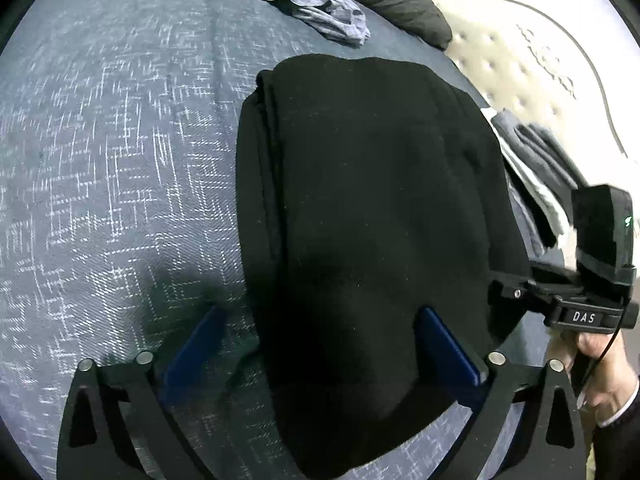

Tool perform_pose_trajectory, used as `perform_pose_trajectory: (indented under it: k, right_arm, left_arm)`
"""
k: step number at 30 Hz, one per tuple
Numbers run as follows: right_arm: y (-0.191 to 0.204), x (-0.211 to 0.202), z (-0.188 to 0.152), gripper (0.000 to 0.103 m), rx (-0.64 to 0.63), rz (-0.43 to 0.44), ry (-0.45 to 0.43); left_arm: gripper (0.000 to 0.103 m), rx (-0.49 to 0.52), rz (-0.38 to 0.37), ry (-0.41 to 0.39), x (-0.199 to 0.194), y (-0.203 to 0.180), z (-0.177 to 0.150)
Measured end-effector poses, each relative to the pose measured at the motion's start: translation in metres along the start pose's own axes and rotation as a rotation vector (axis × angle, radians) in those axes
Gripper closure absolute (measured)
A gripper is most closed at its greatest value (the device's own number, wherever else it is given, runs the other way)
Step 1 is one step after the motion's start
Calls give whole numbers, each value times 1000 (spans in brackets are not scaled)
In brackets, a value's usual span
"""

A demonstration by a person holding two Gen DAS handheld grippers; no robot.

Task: Fold clothes
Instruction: 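Carry the black bundle with both tools toward the folded clothes stack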

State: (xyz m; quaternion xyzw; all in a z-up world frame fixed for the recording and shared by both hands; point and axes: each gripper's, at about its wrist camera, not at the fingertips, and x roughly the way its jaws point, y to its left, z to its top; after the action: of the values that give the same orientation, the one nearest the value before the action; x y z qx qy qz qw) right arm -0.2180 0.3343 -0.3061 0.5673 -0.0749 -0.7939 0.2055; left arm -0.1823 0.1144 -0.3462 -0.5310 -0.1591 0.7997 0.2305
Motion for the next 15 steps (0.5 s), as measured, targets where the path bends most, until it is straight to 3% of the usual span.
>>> perform_pose_trajectory:
  k: [4, 7, 9, 15]
  right_arm:
    - [-8, 6, -5, 47, 48, 50, -17]
    - [-6, 7, -7, 51, 44, 60, -28]
    - [-2, 6, -7, 54, 27, 57, -37]
    - [3, 2, -5, 63, -12, 53, -38]
  left_arm:
    - [2, 22, 41, -25, 0, -8, -4]
    - [8, 18, 30, -37, -3, -9, -6]
    - [28, 1, -6, -40, -4, -8, -8]
    - [28, -17, -11, -43, -1, -7, -13]
